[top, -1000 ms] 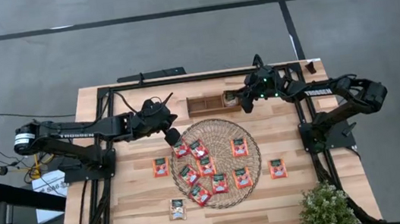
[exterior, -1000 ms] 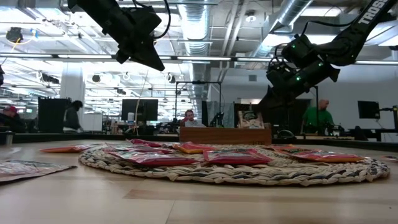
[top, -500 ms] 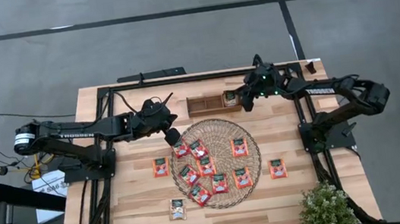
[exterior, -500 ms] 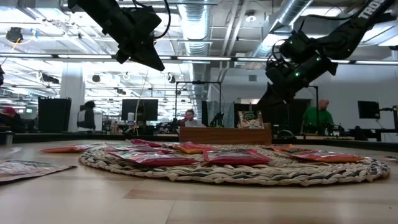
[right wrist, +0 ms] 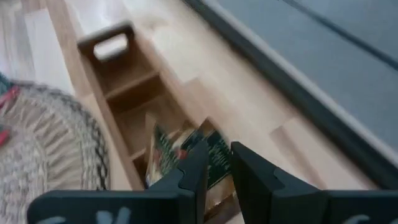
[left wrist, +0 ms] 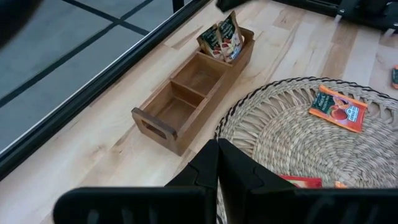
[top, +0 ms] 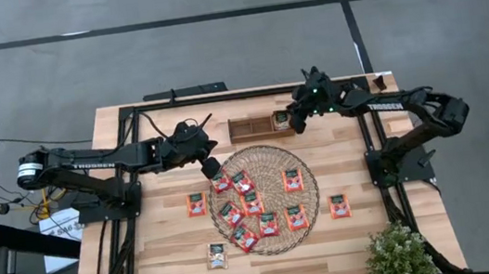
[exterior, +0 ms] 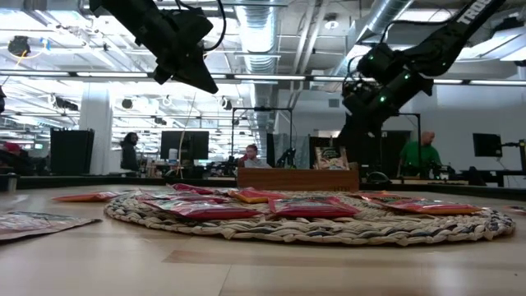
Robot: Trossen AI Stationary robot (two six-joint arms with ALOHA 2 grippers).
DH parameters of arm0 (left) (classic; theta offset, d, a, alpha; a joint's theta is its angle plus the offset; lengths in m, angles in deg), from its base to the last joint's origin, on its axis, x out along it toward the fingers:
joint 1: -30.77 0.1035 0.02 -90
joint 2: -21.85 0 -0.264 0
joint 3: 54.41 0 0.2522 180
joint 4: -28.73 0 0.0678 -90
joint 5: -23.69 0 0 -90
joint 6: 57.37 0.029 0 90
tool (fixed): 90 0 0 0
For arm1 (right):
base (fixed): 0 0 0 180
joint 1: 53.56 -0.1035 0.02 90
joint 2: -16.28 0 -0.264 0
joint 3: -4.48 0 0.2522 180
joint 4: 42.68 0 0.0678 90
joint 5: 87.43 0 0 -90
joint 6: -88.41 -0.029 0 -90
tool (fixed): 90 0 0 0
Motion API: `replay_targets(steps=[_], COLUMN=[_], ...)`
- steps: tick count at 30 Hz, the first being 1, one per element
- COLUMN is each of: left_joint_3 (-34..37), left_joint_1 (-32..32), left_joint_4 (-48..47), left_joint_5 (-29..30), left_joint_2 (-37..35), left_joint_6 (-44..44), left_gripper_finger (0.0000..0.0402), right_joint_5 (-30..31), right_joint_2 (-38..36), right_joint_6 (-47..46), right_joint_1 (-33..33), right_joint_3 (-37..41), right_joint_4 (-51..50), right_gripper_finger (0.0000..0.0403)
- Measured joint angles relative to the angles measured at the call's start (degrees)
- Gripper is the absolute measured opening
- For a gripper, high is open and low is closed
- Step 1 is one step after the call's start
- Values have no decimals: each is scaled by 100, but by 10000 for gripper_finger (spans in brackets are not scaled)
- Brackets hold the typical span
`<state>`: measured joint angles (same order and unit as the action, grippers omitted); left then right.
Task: Pick & Place Tea
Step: Put the top brown tea bag into the right slot of the wooden organizer
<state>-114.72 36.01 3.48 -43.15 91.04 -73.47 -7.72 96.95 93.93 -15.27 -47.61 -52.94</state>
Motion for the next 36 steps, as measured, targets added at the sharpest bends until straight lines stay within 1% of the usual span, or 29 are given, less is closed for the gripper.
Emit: replay_targets(steps=[4,6,10,14,20,26,32,36], left_joint_3=[0,0,0,0,0,0,0,0], left_joint_1=[0,0,-2,-2,-2,-2,-2,-2], left_joint_4=[0,-4,-23,-37,-44,-71,-131,-132], left_joint_5=[-21,-75,-175,-175,-177,-195,-450,-450], left_joint_2=[0,2,0,2,2,2,2,2], left_joint_6=[0,-4,-4,-4,-4,-2,-2,-4], left_gripper_finger=[0,0,0,0,0,0,0,0], right_joint_5=[-4,-3,61,316,326,317,272,272], right_joint_2=[337,459,494,403,289,-134,-738,-652], right_joint_6=[-3,-1,179,407,503,690,714,664], right_joint_1=[-101,-129,-156,-118,-16,-20,-249,-516], right_joint_3=[-200,-367,-708,-939,-1240,-1595,-1671,-1639], right_joint_4=[-39,-220,-615,-934,-1448,-2231,-2534,-2417], right_gripper_finger=[63,63,63,63,63,62,62,62])
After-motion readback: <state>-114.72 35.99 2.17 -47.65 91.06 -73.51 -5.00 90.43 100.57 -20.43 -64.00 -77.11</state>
